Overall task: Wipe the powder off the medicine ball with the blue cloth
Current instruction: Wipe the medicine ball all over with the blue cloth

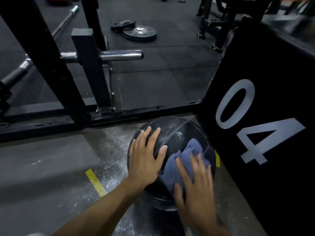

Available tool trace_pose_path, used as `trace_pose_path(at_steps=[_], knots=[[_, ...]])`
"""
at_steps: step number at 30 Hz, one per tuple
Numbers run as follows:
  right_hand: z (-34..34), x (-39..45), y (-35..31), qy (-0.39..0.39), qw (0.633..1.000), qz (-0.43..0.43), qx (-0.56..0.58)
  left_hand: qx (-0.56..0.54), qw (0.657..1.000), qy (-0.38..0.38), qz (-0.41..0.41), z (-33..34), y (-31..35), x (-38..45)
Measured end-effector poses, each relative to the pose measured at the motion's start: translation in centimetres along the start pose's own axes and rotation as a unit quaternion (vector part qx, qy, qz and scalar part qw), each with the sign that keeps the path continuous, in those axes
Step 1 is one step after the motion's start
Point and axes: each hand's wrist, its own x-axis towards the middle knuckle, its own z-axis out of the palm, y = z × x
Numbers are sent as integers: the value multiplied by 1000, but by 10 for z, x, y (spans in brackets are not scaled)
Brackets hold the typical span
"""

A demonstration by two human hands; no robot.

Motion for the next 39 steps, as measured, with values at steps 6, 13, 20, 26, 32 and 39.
trace_pose_path(at_steps=[6, 13, 20, 26, 32, 39], knots=[[0, 13, -12, 25, 999, 26, -21, 28, 999, 1, 20, 7, -5, -15], [-41, 158, 10, -128, 966, 219, 58, 22, 997, 49, 46, 17, 18, -39], [-35, 174, 13, -161, 977, 131, 51, 19, 998, 47, 43, 18, 18, -38], [-24, 44, -13, -42, 998, -33, 19, 14, 996, 52, 75, 16, 3, -30], [-7, -13, -5, 10, 999, -35, 23, 38, 995, 46, 84, 14, 5, -45], [-48, 126, 28, -103, 958, 255, 82, 48, 991, 39, 123, 21, 37, -74]])
